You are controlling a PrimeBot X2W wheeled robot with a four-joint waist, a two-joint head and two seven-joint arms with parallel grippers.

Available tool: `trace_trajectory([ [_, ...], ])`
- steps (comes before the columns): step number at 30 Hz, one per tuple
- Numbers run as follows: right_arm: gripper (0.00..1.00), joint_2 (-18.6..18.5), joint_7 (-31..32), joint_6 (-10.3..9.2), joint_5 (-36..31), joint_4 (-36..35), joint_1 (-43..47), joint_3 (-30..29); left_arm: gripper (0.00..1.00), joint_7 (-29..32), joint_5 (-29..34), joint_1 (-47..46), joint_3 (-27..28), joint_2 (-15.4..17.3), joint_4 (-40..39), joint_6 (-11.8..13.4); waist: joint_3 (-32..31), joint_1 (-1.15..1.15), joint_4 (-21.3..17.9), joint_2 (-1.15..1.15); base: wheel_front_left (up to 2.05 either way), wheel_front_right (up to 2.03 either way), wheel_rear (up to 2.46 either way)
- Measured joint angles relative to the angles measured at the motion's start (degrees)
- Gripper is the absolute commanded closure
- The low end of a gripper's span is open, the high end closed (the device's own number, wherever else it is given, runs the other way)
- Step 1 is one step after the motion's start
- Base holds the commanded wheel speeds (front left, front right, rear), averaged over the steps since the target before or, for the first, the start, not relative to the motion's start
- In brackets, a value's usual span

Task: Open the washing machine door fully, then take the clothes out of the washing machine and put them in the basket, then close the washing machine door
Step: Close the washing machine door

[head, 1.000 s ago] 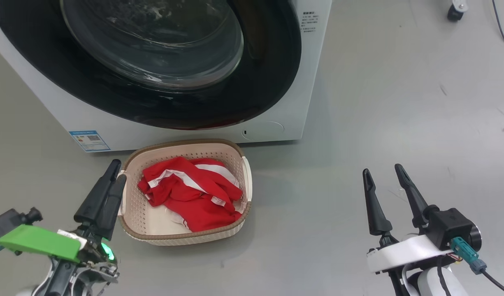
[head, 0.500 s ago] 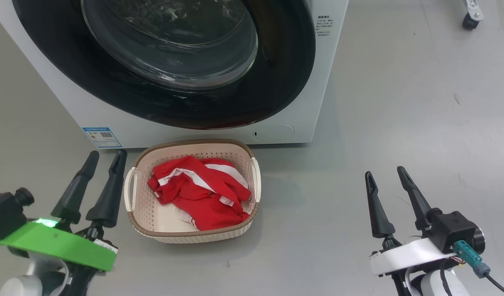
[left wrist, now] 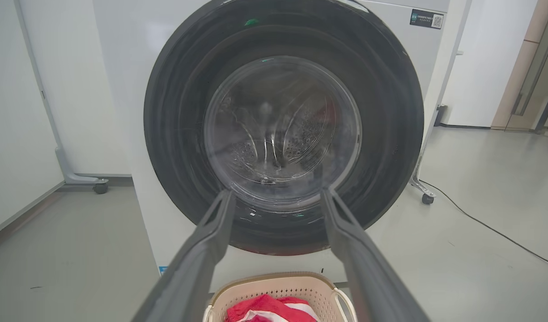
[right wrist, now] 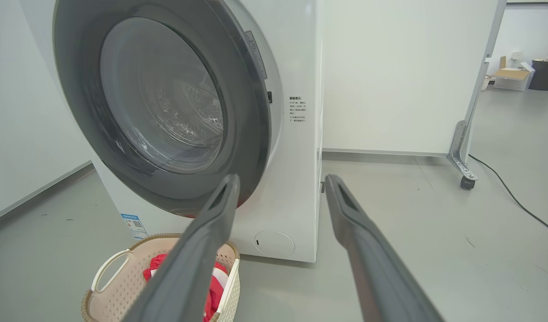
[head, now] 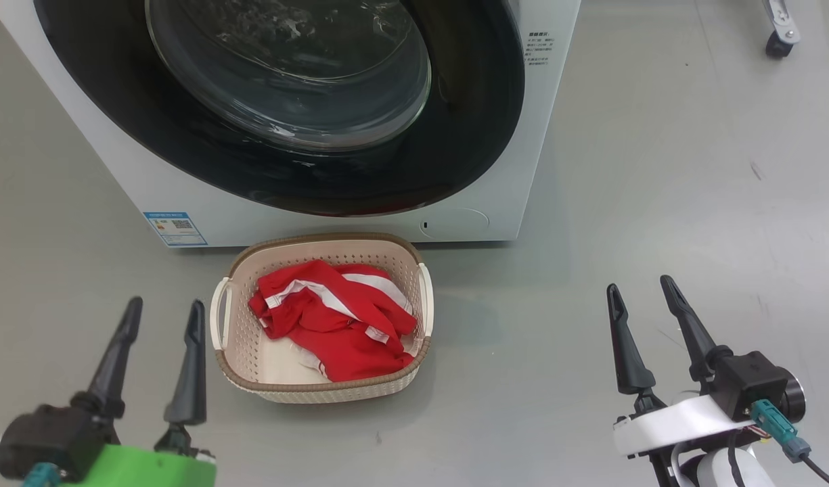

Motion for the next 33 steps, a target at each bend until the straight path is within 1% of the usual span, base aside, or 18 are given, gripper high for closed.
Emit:
trace_trajectory([
  [2, 0.0, 0.0, 0.0, -0.01, -0.3, 0.0, 0.4, -0.1, 0.0, -1.2, 1.8, 0.9, -0.6, -0.4, 1.5, 1.2, -0.1, 0.0, 0.1, 0.0, 0.0, 0.0, 0.0],
  [5, 0.0, 0.0, 0.0, -0.21, -0.3, 0.0, 1.3, -0.1, 0.0, -1.3, 3.3, 2.4, -1.4, -1.2, 3.8, 3.0, -0.3, 0.0, 0.1, 0.0, 0.0, 0.0, 0.0],
  [11, 0.0, 0.0, 0.0, -0.35, -1.3, 0.0, 2.3, -0.3, 0.0, -1.6, 5.4, 3.4, -2.3, -2.9, 7.1, 5.6, -0.9, 0.0, 0.2, 0.0, 0.0, 0.0, 0.0],
  [12, 0.0, 0.1, 0.0, -0.73, -1.3, -0.1, 2.4, -0.4, 0.0, -1.6, 5.7, 3.5, -2.5, -3.0, 7.4, 5.8, -1.0, 0.0, 0.1, 0.0, 0.0, 0.0, 0.0],
  [19, 0.0, 0.1, 0.0, -1.78, -1.3, -0.3, 3.5, -0.8, 0.0, -1.7, 6.4, 3.6, -2.8, -4.5, 8.9, 7.1, -1.6, 0.0, 0.1, 0.0, 0.0, 0.0, 0.0],
  [21, 0.0, 0.1, 0.0, -1.83, -1.3, -0.4, 3.6, -0.9, 0.0, -1.8, 6.4, 3.6, -2.8, -4.9, 9.2, 7.1, -1.7, 0.0, 0.1, 0.0, 0.0, 0.0, 0.0],
  [23, 0.0, 0.1, 0.0, -2.29, -1.3, -0.4, 3.7, -0.9, 0.0, -2.1, 6.4, 3.6, -2.8, -5.4, 9.5, 7.1, -1.9, 0.0, 0.1, 0.0, 0.0, 0.0, 0.0],
  [33, 0.0, 0.2, 0.0, -2.36, -1.3, -0.5, 4.6, -0.6, 0.0, -2.2, 6.4, 3.5, -2.4, -6.2, 10.4, 7.1, -2.4, 0.0, 0.2, 0.0, 0.0, 0.0, 0.0],
])
